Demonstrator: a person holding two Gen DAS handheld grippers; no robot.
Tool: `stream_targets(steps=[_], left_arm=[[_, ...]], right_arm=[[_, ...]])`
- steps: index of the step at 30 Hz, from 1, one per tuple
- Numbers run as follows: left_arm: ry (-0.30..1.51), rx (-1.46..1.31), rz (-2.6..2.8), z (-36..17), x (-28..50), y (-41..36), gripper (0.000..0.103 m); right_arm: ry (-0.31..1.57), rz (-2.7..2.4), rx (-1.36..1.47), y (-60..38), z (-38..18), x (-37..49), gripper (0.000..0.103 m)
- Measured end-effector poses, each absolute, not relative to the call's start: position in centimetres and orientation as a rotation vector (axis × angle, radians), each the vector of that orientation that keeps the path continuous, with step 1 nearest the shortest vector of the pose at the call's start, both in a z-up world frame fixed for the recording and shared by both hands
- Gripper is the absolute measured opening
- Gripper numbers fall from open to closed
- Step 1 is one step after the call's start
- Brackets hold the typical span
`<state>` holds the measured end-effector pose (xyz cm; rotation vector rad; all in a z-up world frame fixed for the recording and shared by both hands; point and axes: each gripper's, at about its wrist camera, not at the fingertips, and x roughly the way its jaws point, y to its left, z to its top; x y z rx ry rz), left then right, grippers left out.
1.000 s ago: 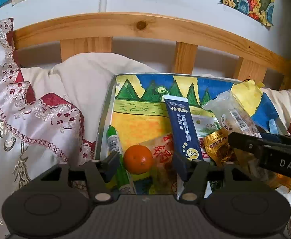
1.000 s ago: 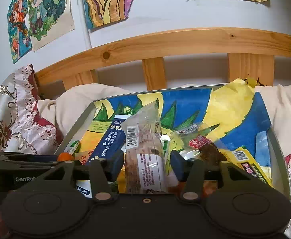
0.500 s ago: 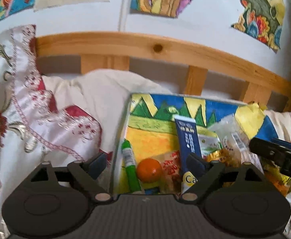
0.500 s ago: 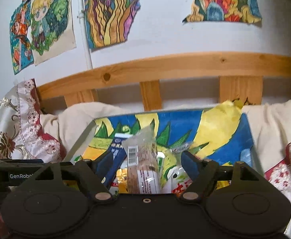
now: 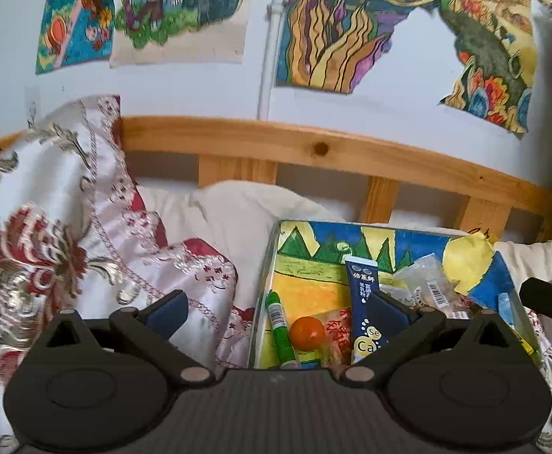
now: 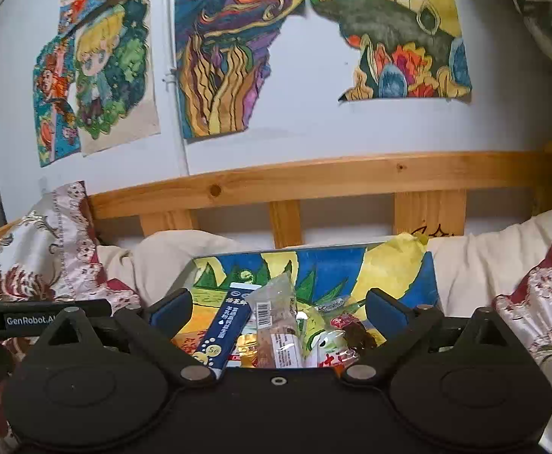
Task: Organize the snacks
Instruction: 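Open both tools to release the orange and bread bag into the tray, then lift both tools away from the filled tray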
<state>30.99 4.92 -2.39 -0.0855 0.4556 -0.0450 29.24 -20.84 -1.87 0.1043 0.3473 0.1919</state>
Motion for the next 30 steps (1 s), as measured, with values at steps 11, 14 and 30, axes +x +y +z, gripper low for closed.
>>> stream_targets(steps=[11,14,30], left_arm=[[0.409,-0.037,-0.087,-0.3,24.4,4.4,0.102],[0.390,-0.014,-0.093,0.2,22.8,4.1,0.102],[0.433,-0.008,-0.098,-0.2,16.3,3.6,0.103]], right_arm=[[0.314,0.197,0.107,-21.1,0.2,23.0,0.102],[0.322,0.207,0.100,-21.1,0.3,21.3,0.102],[0.394,0.184,0.106,-22.2,-0.3,15.0,0.102]])
